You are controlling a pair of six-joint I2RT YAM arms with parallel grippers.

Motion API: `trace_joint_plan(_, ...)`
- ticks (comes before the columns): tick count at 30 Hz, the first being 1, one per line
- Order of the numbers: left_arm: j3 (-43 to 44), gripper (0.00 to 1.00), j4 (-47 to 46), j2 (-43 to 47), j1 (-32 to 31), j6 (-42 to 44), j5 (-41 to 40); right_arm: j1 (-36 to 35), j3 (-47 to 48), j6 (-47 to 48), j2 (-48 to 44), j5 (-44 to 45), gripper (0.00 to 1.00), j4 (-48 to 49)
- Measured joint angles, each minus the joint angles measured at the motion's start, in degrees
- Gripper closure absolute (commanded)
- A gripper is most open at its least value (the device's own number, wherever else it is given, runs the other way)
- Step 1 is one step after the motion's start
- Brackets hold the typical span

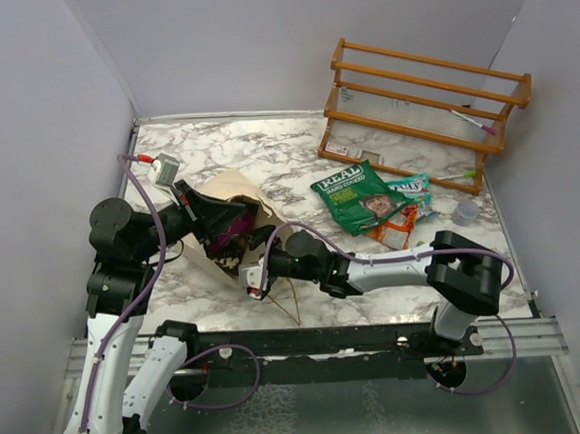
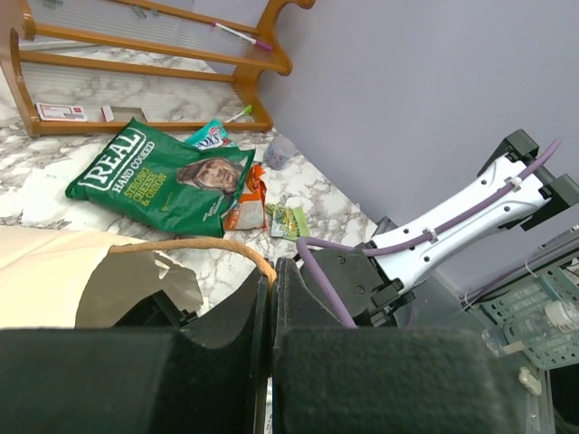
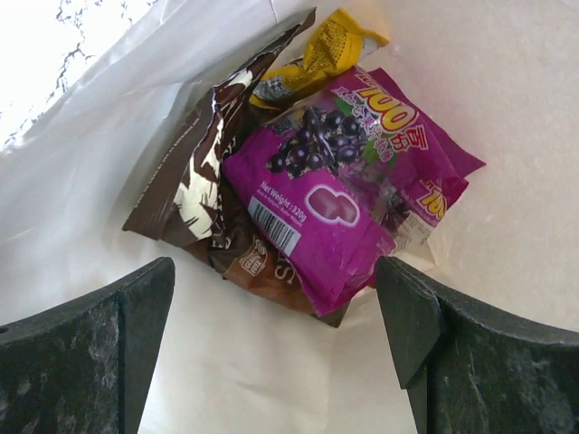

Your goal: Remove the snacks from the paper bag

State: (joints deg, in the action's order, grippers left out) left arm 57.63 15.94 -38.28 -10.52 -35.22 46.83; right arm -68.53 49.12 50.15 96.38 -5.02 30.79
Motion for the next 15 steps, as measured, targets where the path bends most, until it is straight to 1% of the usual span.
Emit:
trace_joint_plan(10, 0.0, 1.0, 0.7, 1.0, 0.0, 0.4, 0.0, 4.7, 5.3, 6.7, 7.2, -3.9, 0.07, -0.8)
trace_joint_plan(15, -1.2, 1.0, 0.1, 2.1, 0.0, -0.3, 0.1, 5.3, 10.7, 8.6, 12.9, -2.9, 0.16, -0.7)
